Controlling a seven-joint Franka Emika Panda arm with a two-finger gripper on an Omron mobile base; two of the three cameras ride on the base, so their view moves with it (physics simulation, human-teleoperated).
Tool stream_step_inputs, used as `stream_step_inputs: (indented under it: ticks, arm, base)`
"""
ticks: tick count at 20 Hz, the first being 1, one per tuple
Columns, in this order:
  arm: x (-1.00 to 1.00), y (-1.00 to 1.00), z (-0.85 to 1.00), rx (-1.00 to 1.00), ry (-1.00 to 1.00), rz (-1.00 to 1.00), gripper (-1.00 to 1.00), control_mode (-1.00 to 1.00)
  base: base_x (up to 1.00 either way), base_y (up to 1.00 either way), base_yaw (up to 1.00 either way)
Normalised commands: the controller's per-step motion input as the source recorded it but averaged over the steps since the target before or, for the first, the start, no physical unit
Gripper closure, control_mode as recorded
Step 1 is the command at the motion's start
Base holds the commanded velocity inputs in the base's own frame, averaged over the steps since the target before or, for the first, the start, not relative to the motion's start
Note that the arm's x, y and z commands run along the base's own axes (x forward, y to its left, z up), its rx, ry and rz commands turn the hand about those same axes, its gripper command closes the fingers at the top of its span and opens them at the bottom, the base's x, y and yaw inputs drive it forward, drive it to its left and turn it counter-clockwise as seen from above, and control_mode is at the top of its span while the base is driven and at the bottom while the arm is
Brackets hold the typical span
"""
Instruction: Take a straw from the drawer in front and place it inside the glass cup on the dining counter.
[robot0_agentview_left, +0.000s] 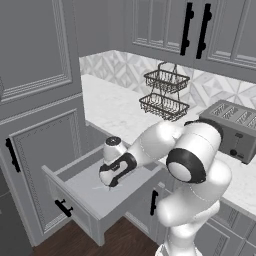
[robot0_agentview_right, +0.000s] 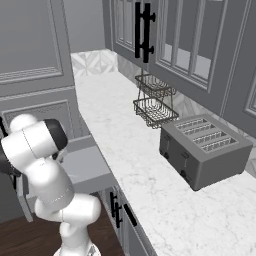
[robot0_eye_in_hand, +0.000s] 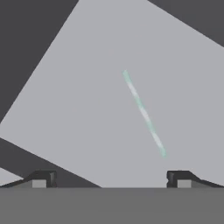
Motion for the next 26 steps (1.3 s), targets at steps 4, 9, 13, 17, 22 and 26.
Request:
stream_step_inputs:
  ticks: [4,9,13,17,22,26]
  arm:
    - [0.21,0.10,0.00,-0.05,0.18,0.06,-1.00,-1.00]
    - [0.30,0.15,-0.17,-0.12,0.20,0.08,-1.00,-1.00]
    - [0.32,0.22,-0.35,-0.13,0.01,0.16,-1.00,-1.00]
    - [0.27,0.09,-0.19,-0.02,-0.06,0.16,-1.00,-1.00]
    - [0.18,0.00,-0.19,0.00,0.00,0.06,-1.00,-1.00]
    - [0.00,0.00,-0.21,0.00,0.00,0.00,-1.00,-1.00]
  base:
    - [0.00,0.00,0.00]
    - [0.00,0.00,0.00]
    - [0.00,0.00,0.00]
    - [0.00,0.00,0.00]
    - [0.00,0.00,0.00]
    - [0.00,0.00,0.00]
